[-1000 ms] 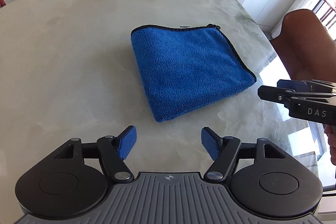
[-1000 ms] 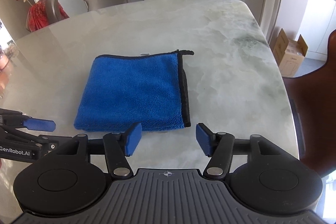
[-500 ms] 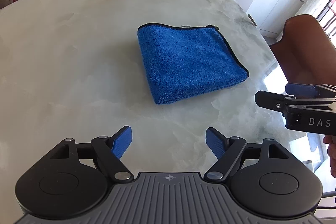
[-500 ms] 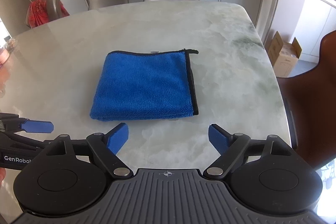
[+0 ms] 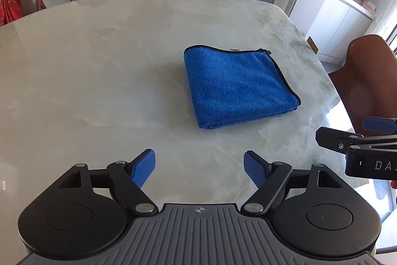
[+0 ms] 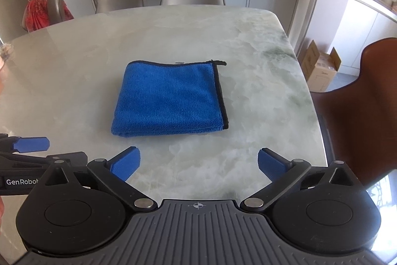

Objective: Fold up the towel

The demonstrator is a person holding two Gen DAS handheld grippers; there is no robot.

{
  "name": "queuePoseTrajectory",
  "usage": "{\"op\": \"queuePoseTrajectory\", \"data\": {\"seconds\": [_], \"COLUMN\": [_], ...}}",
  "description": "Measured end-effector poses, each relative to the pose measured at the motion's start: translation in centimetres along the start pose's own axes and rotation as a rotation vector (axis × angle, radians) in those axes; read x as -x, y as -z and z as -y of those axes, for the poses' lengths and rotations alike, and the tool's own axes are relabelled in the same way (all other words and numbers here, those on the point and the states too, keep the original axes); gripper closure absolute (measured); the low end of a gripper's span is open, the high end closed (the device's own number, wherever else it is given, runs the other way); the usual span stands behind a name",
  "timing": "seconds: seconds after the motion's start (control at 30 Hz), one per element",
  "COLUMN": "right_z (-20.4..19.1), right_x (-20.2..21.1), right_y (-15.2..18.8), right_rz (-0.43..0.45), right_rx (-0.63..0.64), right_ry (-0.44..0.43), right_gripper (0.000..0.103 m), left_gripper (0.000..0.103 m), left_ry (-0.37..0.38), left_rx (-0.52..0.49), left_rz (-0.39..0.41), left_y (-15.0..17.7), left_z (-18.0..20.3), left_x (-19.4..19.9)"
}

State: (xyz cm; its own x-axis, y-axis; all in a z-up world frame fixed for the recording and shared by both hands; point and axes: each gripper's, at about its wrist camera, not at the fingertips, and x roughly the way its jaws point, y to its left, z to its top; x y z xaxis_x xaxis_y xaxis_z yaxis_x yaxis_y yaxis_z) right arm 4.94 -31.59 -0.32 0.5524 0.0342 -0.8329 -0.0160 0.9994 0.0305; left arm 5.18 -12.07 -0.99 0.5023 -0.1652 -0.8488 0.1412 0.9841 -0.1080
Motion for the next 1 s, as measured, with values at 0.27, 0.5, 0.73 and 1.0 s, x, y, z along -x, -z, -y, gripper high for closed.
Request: {"op": "queuePoseTrajectory", "data": {"seconds": [0.27, 0.5, 0.73, 1.0], "right_z": [-0.3, -0.7, -1.0, -1.1], "right_x": [1.5, 2.7, 3.4, 3.8], "right_y": [0.9, 1.6, 2.1, 2.5], "right_rz": [-0.002, 0.026, 0.049, 0.057], "right_rx": [-0.031, -0.019, -0.017, -0.022], "right_ry": [-0.007, 0.031, 0.035, 0.031], "right_gripper": [0.001, 0.001, 0.001, 0.001], "left_gripper": [0.021, 0.02, 0.02, 0.011], "left_ry": [-0.053, -0.092, -0.085, -0.1], "left_rx": [-0.039, -0.045, -0.038, -0.023], "left_rz": [-0.014, 0.014, 0.03, 0.023], "left_y": [0.8, 1.2, 1.3, 1.4], "left_z": [0.9, 1.1, 0.9, 0.8], "left_x": [1.1, 2.2, 3.1, 3.4]}}
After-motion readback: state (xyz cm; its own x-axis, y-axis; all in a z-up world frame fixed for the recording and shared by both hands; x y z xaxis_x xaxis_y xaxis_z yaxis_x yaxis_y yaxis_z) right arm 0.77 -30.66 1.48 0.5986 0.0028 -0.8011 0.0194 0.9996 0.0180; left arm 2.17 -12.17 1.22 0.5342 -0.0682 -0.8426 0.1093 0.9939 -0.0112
